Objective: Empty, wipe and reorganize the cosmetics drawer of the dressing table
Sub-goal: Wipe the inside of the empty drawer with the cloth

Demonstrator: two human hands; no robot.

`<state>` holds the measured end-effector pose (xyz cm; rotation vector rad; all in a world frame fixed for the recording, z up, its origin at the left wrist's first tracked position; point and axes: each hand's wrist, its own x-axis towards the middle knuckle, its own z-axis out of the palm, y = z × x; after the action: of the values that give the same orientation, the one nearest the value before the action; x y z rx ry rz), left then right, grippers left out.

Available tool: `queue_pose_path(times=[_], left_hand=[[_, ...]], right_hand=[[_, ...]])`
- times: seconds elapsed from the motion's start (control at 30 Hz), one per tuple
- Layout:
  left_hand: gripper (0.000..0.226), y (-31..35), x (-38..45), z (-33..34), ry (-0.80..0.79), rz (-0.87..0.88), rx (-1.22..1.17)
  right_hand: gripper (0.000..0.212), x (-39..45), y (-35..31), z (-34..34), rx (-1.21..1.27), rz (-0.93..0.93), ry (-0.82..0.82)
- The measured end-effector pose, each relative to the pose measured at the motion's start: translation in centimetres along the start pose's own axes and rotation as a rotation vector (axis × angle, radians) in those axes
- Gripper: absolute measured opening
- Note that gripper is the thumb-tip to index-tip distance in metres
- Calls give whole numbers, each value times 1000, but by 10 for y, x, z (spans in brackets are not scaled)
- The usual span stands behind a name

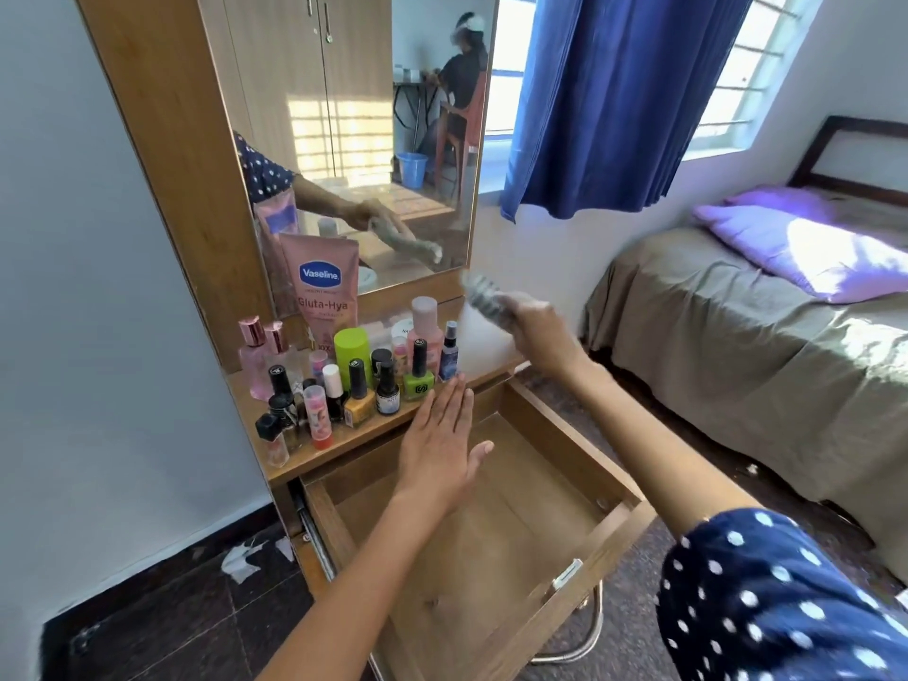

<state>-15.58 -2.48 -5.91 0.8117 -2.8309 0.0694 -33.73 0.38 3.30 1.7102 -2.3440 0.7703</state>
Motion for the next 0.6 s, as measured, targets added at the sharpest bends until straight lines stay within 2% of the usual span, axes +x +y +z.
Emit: queue_pose_path(times=[0.1,0.23,0.37,0.6], left_hand=[[73,0,1,4,-7,-17,4],[74,-1,1,7,29,-18,5],[75,0,3,8,35,-20,-7],[78,1,2,12,36,-28,-79]], right_hand=[[39,2,3,28,-104,-122,-189],[37,0,16,43,22,-183,-158],[37,0,29,47,-8,-253,-160],[32,12,38,49,-43,-264,-102]])
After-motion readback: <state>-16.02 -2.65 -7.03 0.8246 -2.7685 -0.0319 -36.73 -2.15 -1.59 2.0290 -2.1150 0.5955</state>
